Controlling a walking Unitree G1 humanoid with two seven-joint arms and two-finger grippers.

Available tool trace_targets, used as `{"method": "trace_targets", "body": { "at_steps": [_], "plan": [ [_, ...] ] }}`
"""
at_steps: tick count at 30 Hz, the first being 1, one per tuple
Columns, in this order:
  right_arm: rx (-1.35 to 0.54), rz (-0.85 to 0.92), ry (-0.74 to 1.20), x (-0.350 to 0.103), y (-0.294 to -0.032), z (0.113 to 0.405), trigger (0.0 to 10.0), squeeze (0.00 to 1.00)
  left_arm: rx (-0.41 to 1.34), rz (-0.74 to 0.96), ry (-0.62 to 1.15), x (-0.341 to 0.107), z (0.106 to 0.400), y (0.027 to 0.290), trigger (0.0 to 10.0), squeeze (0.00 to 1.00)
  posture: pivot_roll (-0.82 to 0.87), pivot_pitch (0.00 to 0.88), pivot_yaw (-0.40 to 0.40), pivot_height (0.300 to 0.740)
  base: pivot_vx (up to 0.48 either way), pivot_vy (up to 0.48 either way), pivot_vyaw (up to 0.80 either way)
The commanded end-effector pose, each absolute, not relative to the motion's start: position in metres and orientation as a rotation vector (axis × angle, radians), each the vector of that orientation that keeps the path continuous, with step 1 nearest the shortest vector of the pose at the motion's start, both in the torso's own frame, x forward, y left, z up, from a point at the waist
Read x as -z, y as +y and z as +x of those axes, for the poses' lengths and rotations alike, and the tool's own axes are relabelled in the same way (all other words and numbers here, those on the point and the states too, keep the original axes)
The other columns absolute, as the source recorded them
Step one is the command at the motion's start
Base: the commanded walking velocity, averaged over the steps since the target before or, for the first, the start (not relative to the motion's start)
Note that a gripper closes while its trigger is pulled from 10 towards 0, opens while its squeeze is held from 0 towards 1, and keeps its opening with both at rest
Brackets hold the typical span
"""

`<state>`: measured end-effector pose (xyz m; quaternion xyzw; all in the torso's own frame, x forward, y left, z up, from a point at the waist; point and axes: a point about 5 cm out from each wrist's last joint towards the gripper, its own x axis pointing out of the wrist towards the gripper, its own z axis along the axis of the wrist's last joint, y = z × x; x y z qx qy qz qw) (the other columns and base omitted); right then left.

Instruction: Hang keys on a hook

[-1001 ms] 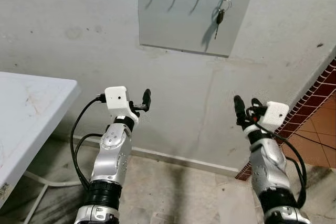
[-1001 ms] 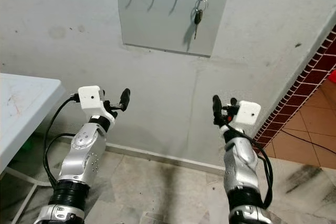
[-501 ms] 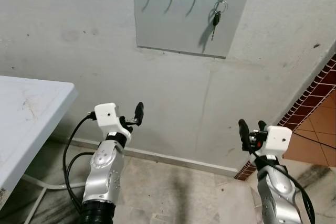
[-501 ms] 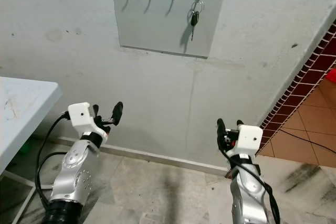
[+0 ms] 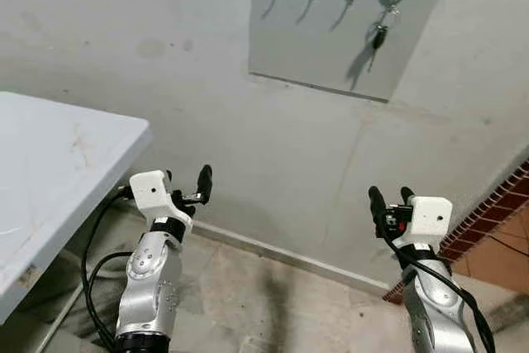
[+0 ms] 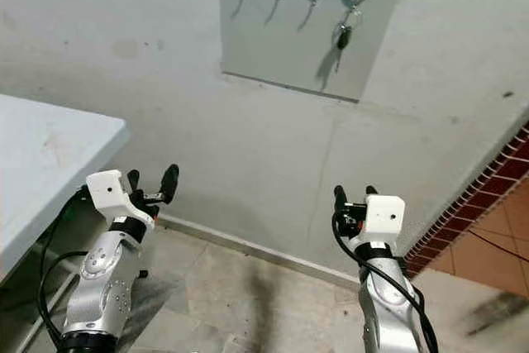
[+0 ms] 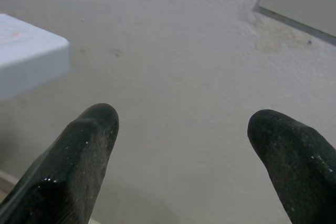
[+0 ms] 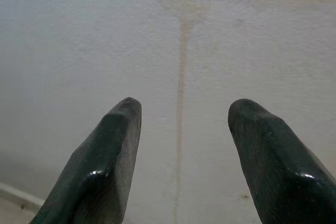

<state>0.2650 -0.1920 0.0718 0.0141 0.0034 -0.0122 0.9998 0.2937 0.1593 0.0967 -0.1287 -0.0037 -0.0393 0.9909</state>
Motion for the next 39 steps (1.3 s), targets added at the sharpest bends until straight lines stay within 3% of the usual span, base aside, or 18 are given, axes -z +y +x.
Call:
{"method": "trace_targets", "body": {
  "at_steps": [1,39],
  "plan": [
    [0.033,0.02,-0.003,-0.078,-0.194,0.269,10.0,0.0,0.083,-0.226,-0.026,-0.105,0.299,0.16,10.0,0.0,-0.04,0.0,-0.025,0.74,0.0,0.0,0.8],
    [-0.031,-0.033,-0.016,-0.089,-0.192,0.282,10.0,0.0,0.078,-0.198,-0.052,-0.123,0.319,0.156,10.0,0.0,-0.05,0.0,-0.044,0.74,0.0,0.0,0.8]
  ]
}}
